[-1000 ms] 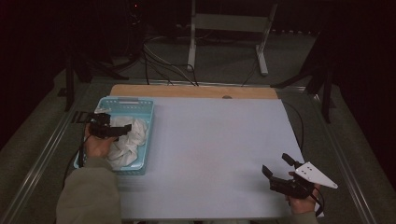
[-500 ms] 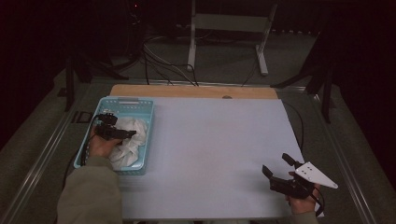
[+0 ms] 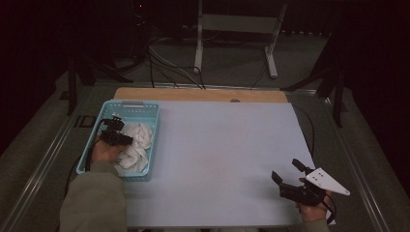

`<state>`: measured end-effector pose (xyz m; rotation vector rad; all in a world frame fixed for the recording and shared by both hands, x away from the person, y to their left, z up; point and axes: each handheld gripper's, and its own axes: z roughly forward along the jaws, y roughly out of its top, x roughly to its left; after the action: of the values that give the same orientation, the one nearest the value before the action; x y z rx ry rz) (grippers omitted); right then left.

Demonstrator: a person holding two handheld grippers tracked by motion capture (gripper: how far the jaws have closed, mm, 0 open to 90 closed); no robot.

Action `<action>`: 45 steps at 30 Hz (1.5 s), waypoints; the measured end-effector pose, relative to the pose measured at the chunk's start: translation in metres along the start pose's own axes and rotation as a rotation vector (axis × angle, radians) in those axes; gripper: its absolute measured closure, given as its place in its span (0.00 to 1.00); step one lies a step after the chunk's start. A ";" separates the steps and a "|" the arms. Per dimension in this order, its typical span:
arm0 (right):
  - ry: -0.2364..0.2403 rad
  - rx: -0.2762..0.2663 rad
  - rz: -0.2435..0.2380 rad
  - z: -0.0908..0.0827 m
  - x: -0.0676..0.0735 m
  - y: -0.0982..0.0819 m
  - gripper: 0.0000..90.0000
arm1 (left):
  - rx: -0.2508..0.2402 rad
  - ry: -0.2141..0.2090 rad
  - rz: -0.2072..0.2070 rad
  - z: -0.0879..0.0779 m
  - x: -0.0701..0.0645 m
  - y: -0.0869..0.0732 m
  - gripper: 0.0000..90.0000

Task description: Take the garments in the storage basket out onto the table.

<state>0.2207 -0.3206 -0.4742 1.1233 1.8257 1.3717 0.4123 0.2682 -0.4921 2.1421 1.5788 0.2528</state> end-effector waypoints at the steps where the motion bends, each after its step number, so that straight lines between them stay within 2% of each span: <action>1: 0.000 -0.001 0.001 0.000 0.000 0.000 0.11 | 0.000 0.000 0.000 0.000 0.000 0.000 0.75; 2: 0.000 -0.001 0.001 0.000 0.000 0.000 0.11 | -0.015 0.014 0.007 -0.004 -0.002 0.001 0.78; 5: -0.002 -0.001 0.004 0.000 0.000 0.000 0.12 | -0.043 0.013 -0.001 -0.008 -0.002 0.001 0.81; 6: -0.002 -0.002 0.005 -0.001 -0.001 0.000 0.12 | -0.072 0.008 -0.017 -0.013 -0.001 0.001 0.82; 7: -0.002 -0.002 0.005 -0.001 -0.001 0.000 0.12 | -0.072 0.008 -0.017 -0.013 -0.001 0.001 0.82; 8: -0.001 -0.002 0.005 -0.001 -0.001 0.000 0.12 | -0.107 -0.001 -0.027 -0.019 -0.001 0.001 0.82; 10: -0.001 -0.002 0.005 -0.001 -0.001 0.000 0.12 | -0.107 -0.001 -0.027 -0.019 -0.001 0.001 0.82; 11: 0.000 -0.002 0.006 -0.001 -0.001 0.000 0.11 | -0.151 -0.024 -0.034 -0.029 0.000 0.000 0.82; 16: 0.002 -0.002 0.005 -0.001 -0.001 0.000 0.12 | -0.213 -0.049 -0.043 -0.042 0.002 -0.002 0.82; 17: 0.001 -0.001 0.004 -0.001 -0.001 0.000 0.12 | -0.213 -0.049 -0.043 -0.042 0.002 -0.002 0.82; 20: 0.002 0.000 0.004 -0.001 0.000 0.000 0.12 | -0.263 -0.080 -0.053 -0.053 0.002 -0.004 0.82; 33: 0.005 0.001 0.005 0.000 0.000 0.000 0.12 | -0.353 -0.140 -0.068 -0.074 -0.004 -0.008 0.83; 45: 0.005 0.000 0.004 -0.001 0.000 0.000 0.12 | -0.390 -0.162 -0.052 -0.084 -0.011 -0.005 0.83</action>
<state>0.2202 -0.3210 -0.4742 1.1250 1.8276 1.3778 0.3700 0.2809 -0.4198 1.7733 1.3625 0.3313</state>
